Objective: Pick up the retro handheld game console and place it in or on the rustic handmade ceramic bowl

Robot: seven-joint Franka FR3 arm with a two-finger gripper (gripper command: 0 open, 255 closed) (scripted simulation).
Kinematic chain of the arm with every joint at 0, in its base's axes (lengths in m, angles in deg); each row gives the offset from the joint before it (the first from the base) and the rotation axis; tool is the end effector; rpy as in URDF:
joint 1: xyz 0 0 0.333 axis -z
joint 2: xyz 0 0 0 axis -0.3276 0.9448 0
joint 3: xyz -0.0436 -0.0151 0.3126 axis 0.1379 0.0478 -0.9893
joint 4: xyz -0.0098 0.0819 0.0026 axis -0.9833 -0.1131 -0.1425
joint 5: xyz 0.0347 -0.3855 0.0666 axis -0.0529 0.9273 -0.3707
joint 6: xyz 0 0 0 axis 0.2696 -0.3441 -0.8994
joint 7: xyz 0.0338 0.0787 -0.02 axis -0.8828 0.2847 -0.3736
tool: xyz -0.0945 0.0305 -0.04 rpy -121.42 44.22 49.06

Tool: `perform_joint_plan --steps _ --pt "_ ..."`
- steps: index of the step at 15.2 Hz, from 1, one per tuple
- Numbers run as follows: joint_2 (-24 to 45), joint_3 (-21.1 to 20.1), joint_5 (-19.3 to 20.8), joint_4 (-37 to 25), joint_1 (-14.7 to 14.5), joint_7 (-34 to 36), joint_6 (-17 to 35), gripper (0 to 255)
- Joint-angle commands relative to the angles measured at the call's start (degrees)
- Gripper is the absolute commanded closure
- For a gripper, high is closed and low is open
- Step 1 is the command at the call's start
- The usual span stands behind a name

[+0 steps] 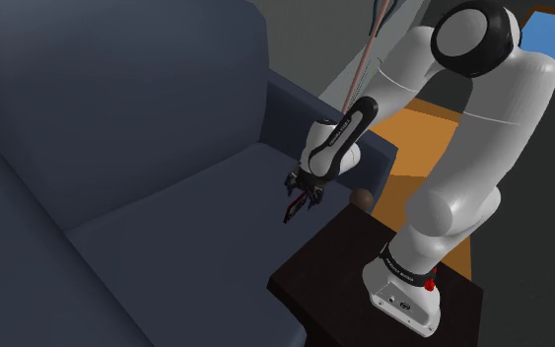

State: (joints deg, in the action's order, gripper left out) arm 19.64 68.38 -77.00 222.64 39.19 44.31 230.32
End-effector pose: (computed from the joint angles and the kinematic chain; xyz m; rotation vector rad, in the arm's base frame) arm 0.3869 -0.0621 0.1623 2.3561 -2.0750 -0.0125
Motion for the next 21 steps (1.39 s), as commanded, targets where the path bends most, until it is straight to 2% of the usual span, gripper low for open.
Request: perform_joint_plan --steps 1,9,10,19,21 --pt "2.2 1.1 1.5 -0.5 -0.9 1.3 1.7 0" --pt "2.8 1.5 1.8 -0.6 -1.2 1.5 2.2 0" --pt "2.8 1.5 1.8 -0.6 -1.2 1.5 2.2 255" --pt "2.8 1.5 1.8 -0.6 -1.2 1.5 2.2 255" --pt "0.6 0.2 0.5 -0.2 -0.2 0.5 0.5 255"
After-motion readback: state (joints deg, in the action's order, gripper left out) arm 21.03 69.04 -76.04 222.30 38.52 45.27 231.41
